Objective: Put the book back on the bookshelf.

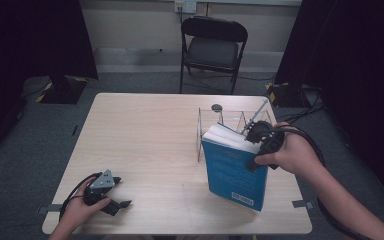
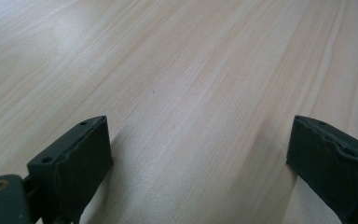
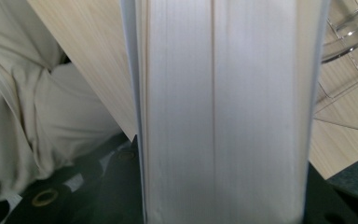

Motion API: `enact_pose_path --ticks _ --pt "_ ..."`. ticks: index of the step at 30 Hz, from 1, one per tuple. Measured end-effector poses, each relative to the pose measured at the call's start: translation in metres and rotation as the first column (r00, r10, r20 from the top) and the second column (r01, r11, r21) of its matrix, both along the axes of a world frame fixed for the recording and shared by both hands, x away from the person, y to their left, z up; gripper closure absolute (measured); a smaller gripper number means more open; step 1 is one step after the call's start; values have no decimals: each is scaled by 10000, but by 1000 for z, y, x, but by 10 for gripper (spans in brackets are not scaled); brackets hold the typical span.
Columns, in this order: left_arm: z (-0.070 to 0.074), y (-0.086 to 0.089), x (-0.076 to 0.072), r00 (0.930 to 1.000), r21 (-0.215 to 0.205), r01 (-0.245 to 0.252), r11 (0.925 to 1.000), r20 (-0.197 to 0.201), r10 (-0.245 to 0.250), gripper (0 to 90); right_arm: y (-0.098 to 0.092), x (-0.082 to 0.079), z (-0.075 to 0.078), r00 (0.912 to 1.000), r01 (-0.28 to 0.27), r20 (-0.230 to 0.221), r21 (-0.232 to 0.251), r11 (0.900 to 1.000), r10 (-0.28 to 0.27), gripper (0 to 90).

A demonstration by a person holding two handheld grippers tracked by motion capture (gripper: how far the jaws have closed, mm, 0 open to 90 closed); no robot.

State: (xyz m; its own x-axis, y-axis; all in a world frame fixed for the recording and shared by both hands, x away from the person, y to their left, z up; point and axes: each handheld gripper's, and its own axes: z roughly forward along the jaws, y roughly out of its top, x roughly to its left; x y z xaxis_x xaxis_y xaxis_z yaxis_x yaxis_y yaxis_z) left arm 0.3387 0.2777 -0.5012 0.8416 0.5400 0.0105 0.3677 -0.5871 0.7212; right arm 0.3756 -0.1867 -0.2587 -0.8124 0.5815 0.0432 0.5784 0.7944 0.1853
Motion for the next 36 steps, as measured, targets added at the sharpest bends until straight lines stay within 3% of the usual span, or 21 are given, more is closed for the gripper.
enact_pose_path --ticks 3,6,12,16,24,28,30,34,36 --pt "0 0 0 10000 -6 1 10000 -16 -1 56 -9 -8 -5 9992 -341 185 -223 9992 346 610" --pt "0 -1 0 9999 -99 31 9999 -123 -33 53 -20 -10 -11 9995 -281 125 -104 9995 283 607" --pt "-1 -2 0 9999 -133 35 9999 -130 -37 35 -33 -14 -22 9993 -366 -91 -801 9961 360 601" --pt "-1 -3 0 9999 -163 5 9999 -169 -8 27 -37 -16 -22 9994 -307 159 -390 9988 313 603" --pt "-1 -3 0 9999 -162 8 9999 -170 -11 27 -33 -17 -23 9999 -121 -78 -615 9980 117 593" --pt "-1 -3 0 9998 -174 13 9998 -189 -16 27 -34 -14 -29 9974 724 -22 -327 9968 -725 560" --pt "-1 -3 0 9999 -160 -11 9999 -170 8 27 -34 -12 -32 9964 833 -150 -186 9963 -836 551" --pt "-1 -3 0 9998 -173 11 9998 -192 -14 27 -31 -11 -36 9973 638 -346 -188 9978 -644 517" --pt "-1 -3 0 9998 -171 11 9999 -191 -14 27 -29 -11 -38 9991 253 -328 -471 9986 -268 539"
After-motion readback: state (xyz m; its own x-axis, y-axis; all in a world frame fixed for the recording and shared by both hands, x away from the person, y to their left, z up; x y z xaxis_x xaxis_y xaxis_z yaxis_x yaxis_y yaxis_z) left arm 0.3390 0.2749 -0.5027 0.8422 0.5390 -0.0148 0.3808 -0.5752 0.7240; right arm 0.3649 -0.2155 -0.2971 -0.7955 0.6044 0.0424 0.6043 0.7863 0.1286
